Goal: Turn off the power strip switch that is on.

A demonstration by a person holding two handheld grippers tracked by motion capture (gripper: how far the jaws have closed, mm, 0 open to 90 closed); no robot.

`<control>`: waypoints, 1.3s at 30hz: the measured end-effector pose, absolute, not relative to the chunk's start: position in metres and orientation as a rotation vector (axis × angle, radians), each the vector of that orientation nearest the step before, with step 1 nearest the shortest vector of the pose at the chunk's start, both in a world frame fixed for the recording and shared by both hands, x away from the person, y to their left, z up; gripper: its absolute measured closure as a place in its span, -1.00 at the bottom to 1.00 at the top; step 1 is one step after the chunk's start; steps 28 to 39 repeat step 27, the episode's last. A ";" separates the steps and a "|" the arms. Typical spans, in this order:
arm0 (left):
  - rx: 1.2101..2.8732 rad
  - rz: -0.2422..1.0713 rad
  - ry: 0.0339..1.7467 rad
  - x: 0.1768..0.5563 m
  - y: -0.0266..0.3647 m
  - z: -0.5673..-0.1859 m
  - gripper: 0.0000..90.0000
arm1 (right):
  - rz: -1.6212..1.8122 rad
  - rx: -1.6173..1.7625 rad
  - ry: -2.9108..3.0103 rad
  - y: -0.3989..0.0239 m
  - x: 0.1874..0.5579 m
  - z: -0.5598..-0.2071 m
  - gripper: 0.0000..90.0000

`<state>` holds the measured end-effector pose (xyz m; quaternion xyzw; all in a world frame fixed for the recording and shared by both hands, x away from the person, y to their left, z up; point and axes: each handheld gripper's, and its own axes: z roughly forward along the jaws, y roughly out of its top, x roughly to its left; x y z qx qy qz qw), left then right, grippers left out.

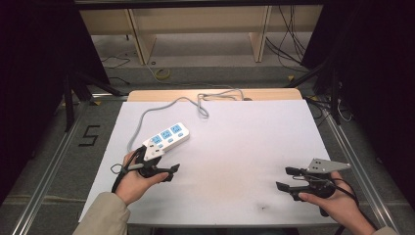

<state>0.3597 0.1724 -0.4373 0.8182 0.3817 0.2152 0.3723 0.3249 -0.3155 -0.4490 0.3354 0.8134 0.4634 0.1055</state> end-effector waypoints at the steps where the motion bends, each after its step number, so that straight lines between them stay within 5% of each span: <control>1: 2.097 0.549 0.977 0.358 0.174 -0.439 -0.49 | 1.366 0.986 2.397 -0.315 0.325 -0.449 -0.32; 39: 2.104 0.571 0.997 0.340 0.185 -0.455 -0.51 | 1.359 0.992 2.403 -0.315 0.326 -0.449 -0.33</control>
